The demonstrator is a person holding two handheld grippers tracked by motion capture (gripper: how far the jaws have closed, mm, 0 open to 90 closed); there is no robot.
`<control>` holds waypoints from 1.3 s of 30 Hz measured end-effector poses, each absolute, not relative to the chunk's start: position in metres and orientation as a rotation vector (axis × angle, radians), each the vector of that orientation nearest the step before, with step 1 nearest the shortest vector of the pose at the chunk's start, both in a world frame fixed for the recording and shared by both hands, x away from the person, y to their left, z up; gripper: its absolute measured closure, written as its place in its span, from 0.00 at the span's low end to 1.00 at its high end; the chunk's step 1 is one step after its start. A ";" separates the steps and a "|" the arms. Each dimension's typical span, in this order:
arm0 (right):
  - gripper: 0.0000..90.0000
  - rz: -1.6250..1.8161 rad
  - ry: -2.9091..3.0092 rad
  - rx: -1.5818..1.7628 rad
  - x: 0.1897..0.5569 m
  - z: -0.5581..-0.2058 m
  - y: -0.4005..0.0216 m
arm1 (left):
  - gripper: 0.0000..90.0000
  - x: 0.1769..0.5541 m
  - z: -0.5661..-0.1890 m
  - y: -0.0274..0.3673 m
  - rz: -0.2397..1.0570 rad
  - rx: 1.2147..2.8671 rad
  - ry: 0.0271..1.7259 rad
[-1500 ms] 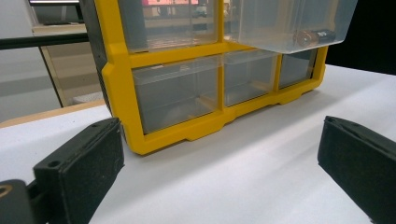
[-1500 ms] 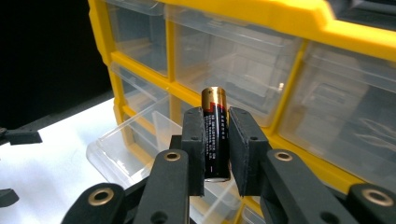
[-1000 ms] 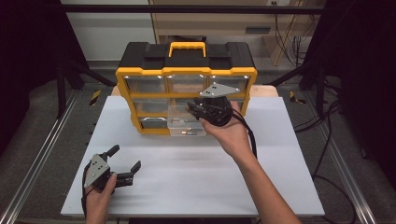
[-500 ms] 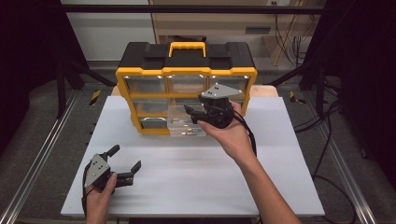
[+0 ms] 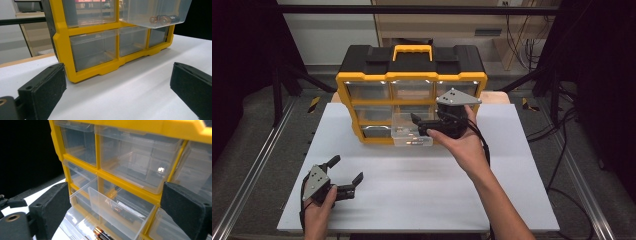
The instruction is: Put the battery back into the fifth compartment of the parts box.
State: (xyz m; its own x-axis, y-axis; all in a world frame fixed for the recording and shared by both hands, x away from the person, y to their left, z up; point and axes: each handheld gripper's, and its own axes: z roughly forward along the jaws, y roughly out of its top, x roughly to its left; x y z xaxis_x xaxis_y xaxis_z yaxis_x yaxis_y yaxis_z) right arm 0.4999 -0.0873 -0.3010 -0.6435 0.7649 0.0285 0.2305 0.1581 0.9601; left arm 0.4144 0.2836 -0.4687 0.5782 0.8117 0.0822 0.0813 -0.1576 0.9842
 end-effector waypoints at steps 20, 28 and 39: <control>0.05 1.580 1.865 0.890 0.485 -0.296 -0.125 | 0.00 0.414 -0.469 0.282 0.760 1.623 0.765; 0.05 1.583 1.820 0.875 0.479 -0.296 -0.145 | 0.00 0.414 -0.469 0.283 0.759 1.622 0.768; 0.06 1.588 1.780 0.919 0.471 -0.305 -0.172 | 0.00 0.413 -0.469 0.284 0.756 1.620 0.771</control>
State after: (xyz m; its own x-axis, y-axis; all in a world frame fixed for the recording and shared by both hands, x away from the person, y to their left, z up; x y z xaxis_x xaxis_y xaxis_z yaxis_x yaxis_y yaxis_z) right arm 0.4713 -0.1724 -0.3053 -0.5963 0.8023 0.0251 0.1158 0.0550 0.9917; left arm 0.4134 0.2841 -0.4691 0.5794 0.8118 0.0732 0.0897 -0.1527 0.9842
